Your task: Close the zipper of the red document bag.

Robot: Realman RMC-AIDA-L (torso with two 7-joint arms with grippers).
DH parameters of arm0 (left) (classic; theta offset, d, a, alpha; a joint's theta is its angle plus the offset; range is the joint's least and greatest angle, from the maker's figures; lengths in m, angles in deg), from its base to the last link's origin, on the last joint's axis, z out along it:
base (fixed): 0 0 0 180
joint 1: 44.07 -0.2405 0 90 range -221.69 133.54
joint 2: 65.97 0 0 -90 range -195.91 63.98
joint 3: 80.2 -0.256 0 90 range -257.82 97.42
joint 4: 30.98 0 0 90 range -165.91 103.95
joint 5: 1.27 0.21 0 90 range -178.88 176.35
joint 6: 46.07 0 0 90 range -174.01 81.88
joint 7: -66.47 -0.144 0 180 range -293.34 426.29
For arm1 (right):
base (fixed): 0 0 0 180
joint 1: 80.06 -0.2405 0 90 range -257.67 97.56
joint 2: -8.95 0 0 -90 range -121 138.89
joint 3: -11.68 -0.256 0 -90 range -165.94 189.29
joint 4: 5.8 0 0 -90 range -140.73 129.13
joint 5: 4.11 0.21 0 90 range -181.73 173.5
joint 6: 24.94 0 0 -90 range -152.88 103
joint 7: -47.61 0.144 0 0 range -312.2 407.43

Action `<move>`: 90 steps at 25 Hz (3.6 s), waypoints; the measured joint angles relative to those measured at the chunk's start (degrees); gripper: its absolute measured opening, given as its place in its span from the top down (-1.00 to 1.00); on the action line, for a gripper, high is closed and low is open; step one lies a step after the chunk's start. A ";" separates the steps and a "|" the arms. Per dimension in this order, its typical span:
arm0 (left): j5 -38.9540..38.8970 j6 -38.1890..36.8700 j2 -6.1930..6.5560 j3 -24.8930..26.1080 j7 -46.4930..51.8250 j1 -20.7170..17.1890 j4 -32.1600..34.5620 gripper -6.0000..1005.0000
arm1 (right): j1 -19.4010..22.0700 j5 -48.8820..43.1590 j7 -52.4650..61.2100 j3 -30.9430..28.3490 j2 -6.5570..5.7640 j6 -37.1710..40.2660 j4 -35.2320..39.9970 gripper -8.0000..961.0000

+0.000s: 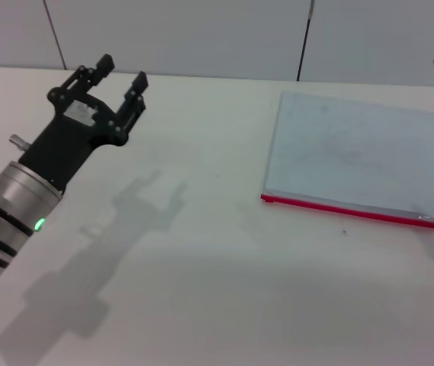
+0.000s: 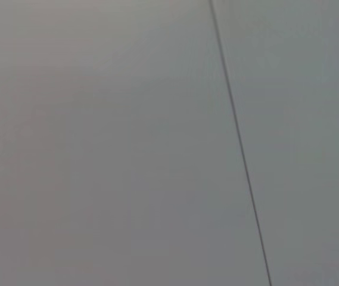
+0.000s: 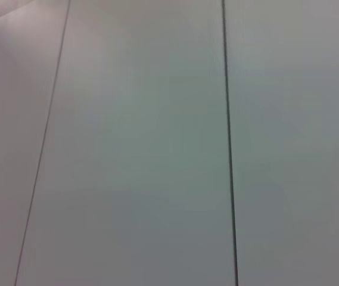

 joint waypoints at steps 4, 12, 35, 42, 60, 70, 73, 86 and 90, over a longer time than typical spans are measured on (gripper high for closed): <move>-0.03 -2.36 0.21 0.00 5.43 -0.58 1.59 -0.08 | 0.07 0.02 -1.93 0.15 0.06 -0.03 -0.75 -0.30; -0.08 -4.59 0.80 0.00 10.49 -0.76 1.90 -0.07 | 0.29 0.03 -3.78 -0.07 0.20 0.16 -1.54 -0.29; -0.69 -5.21 0.29 0.00 10.21 -0.85 1.96 -0.05 | 1.18 0.79 -9.26 -0.99 0.26 -0.01 -4.33 -0.29; -0.69 -5.13 0.02 0.00 10.16 -0.77 1.96 -0.05 | 1.04 2.62 -8.95 -1.06 0.18 -0.15 -4.33 -0.29; -0.43 -5.22 0.03 -0.12 10.16 -0.77 1.96 -0.05 | 0.97 3.02 -8.95 -1.08 0.17 -1.44 -4.47 -0.28; -0.33 -5.28 0.03 -0.09 10.16 -0.76 1.96 -0.05 | 0.89 3.00 -8.95 -1.08 0.17 -1.52 -4.60 -0.28; -0.33 -5.30 0.03 -0.09 10.16 -0.76 1.96 -0.05 | 0.85 3.00 -8.95 -1.08 0.17 -1.52 -4.59 -0.28; -0.24 -5.31 0.03 -0.09 10.23 -0.76 1.96 -0.05 | 0.85 3.01 -8.95 -1.07 0.17 -1.52 -4.59 -0.28; -0.24 -5.31 0.00 -0.09 10.25 -0.77 1.96 -0.05 | 0.85 3.01 -8.95 -1.07 0.17 -1.52 -4.59 -0.28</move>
